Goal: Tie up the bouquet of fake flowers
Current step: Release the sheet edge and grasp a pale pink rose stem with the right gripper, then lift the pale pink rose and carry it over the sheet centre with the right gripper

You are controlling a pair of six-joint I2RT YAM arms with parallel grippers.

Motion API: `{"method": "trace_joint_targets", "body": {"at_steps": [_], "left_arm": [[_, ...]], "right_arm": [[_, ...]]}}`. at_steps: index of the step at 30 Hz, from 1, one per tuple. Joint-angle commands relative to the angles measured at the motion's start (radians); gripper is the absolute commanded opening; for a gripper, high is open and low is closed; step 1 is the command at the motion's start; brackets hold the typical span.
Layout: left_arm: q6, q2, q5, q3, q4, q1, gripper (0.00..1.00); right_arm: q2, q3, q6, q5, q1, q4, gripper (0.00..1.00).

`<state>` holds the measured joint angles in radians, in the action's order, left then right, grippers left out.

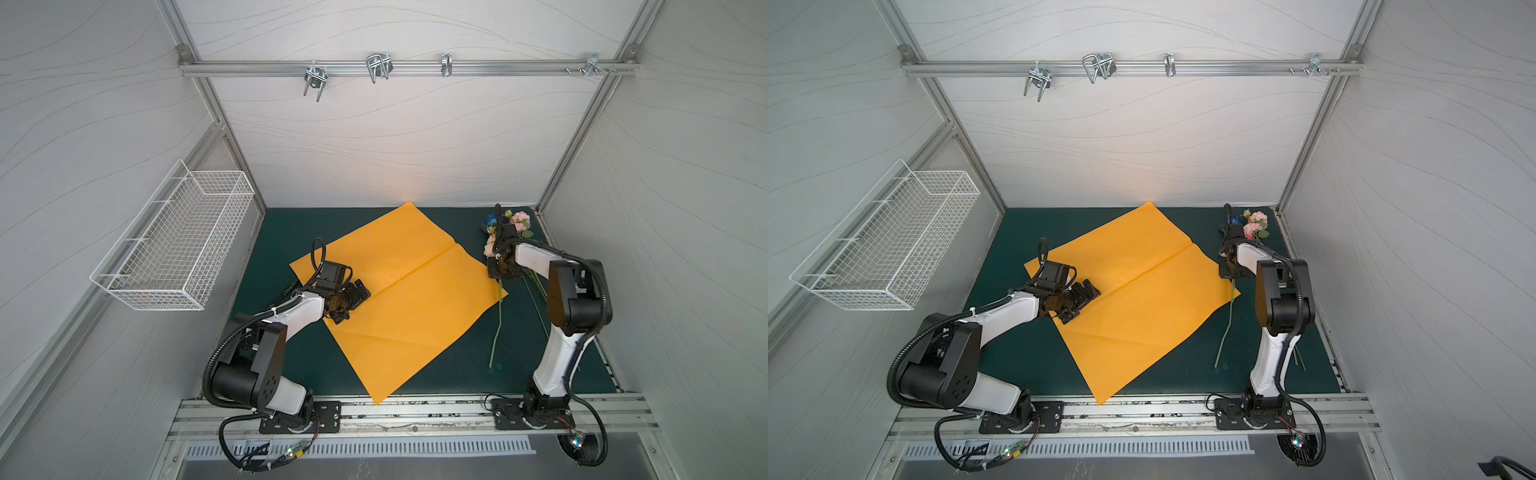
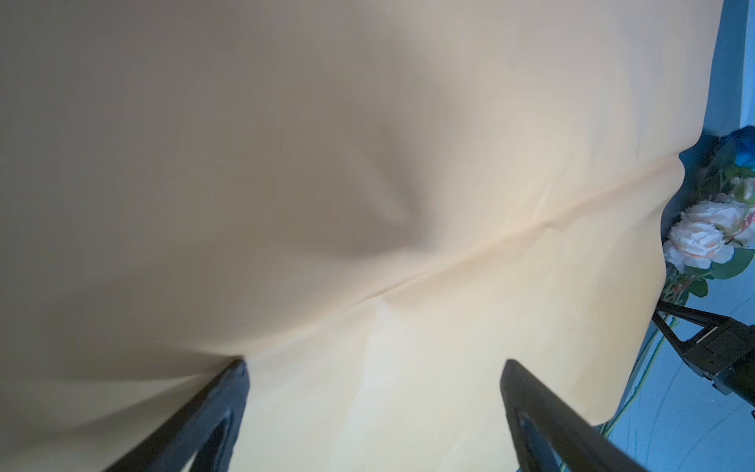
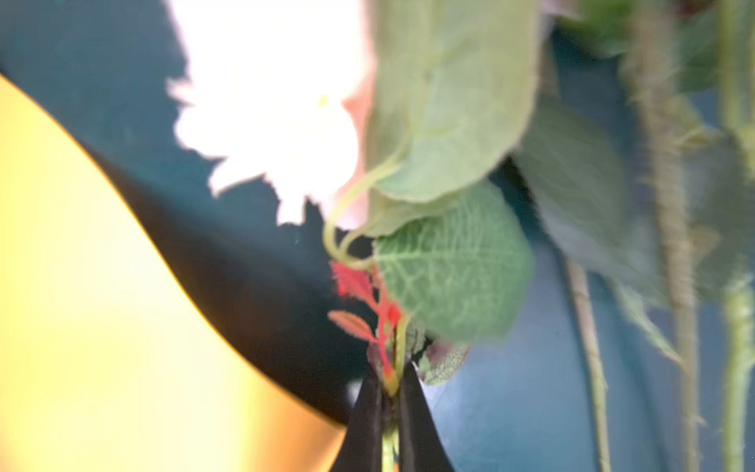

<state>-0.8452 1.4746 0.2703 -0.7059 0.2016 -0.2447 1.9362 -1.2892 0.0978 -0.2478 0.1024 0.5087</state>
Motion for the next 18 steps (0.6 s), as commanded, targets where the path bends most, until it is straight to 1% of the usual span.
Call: {"method": "trace_joint_targets", "body": {"at_steps": [1, 9, 11, 13, 15, 18], "left_arm": [[-0.006, 0.009, 0.008, -0.017, -0.012, -0.004, 0.97], [-0.01, -0.008, 0.002, -0.014, -0.008, -0.008, 0.97], [-0.012, -0.016, 0.001, -0.009, -0.009, -0.008, 0.97], [-0.017, -0.025, -0.002, -0.008, -0.011, -0.01, 0.97], [-0.018, -0.037, 0.0, -0.007, -0.012, -0.01, 0.97], [-0.02, -0.057, 0.004, -0.009, -0.007, -0.01, 0.97]], "right_arm": [[-0.053, -0.04, -0.021, -0.019, -0.006, 0.061, 0.01], [-0.203, -0.117, -0.048, -0.001, 0.022, 0.13, 0.0], [-0.239, -0.146, -0.037, 0.011, 0.037, 0.159, 0.0], [-0.272, -0.179, -0.012, 0.049, 0.05, 0.191, 0.0], [-0.302, -0.213, 0.052, 0.131, 0.061, 0.225, 0.0], [-0.346, -0.215, 0.188, 0.311, 0.079, 0.199, 0.0]]}}
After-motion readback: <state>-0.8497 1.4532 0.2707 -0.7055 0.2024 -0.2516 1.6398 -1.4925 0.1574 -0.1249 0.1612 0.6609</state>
